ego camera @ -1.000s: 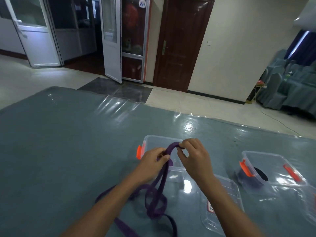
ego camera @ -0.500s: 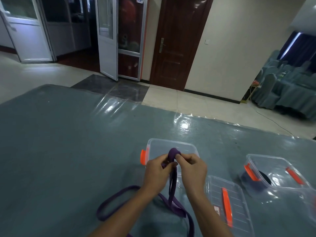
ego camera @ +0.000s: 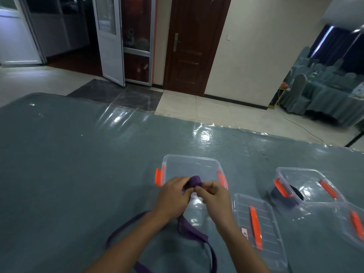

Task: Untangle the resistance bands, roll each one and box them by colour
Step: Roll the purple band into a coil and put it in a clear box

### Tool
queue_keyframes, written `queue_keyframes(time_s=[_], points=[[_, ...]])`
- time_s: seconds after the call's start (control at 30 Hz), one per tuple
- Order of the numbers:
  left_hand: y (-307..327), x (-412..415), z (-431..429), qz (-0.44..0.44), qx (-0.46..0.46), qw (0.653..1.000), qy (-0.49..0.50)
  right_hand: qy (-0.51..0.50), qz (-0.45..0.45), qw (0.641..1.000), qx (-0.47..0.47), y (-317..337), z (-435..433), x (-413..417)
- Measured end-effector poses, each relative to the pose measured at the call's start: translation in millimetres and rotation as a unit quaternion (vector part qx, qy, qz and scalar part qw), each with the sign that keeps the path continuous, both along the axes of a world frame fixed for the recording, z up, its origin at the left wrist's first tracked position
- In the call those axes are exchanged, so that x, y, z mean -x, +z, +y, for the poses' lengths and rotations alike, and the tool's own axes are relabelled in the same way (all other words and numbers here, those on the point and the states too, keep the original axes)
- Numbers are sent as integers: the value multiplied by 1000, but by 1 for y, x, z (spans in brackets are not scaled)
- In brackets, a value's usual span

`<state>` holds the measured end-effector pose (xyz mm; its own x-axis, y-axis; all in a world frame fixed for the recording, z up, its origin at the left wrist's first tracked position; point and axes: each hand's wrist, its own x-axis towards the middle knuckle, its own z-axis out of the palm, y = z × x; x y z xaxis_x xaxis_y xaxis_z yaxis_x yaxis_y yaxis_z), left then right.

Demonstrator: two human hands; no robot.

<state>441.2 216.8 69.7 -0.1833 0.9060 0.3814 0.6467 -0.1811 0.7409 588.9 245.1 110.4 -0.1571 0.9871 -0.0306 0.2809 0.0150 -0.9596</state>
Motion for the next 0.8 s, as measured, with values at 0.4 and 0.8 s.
queue_keyframes(time_s=[0.4, 0.8], points=[[25, 23, -3, -55, 69, 988, -128, 108, -13, 993, -38, 14, 6, -15], [11, 11, -16, -397, 62, 912, -85, 66, 303, 936, 169, -3, -13, -1]])
